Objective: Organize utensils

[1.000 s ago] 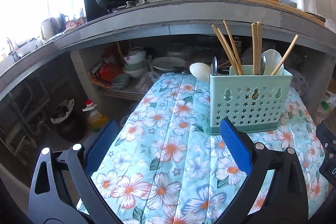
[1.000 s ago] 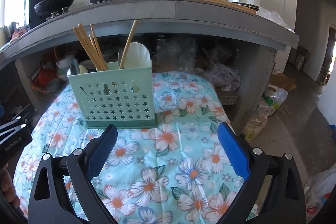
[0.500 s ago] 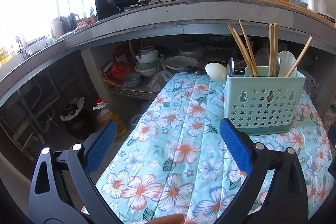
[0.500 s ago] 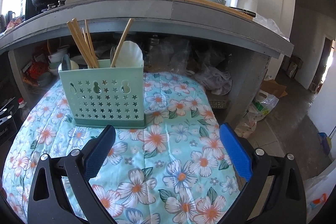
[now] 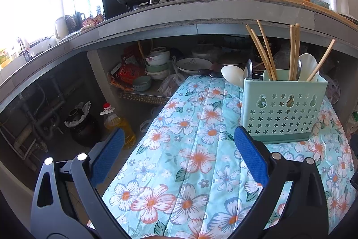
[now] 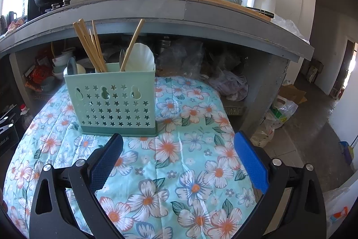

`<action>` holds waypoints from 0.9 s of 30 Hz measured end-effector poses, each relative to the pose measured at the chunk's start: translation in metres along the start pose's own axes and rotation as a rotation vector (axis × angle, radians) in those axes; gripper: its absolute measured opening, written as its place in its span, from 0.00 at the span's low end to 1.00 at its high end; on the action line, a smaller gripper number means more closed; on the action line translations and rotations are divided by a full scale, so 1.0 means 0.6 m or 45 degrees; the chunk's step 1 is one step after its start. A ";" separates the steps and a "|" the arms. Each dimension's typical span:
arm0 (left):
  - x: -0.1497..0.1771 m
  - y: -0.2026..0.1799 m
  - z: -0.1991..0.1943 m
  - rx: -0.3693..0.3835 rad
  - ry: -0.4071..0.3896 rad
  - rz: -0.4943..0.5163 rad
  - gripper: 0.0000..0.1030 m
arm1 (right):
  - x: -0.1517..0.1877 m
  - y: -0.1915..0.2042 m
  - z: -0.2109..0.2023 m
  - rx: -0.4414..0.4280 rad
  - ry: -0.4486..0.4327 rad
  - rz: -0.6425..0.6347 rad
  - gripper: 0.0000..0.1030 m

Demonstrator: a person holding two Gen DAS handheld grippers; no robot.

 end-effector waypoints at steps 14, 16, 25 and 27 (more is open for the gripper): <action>0.000 0.002 0.000 -0.004 -0.004 -0.010 0.92 | -0.001 0.002 -0.003 -0.005 -0.005 0.003 0.94; 0.000 0.002 0.000 -0.007 -0.005 -0.008 0.92 | -0.002 0.002 -0.003 -0.006 -0.006 0.005 0.94; 0.000 0.003 0.000 -0.006 0.001 -0.007 0.92 | -0.004 0.000 -0.005 -0.007 -0.009 0.009 0.94; 0.000 0.004 0.000 -0.005 0.004 -0.007 0.92 | -0.003 0.000 -0.004 -0.008 -0.008 0.010 0.94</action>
Point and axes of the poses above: each gripper's, at about its wrist camera, not at the fingertips, and z roughly the way its jaws point, y to its left, x to its underside, the point moved 7 cm from there along z, roughly the way its jaws point, and after that the axes turned 12 degrees about -x, right-handed, at the moved point
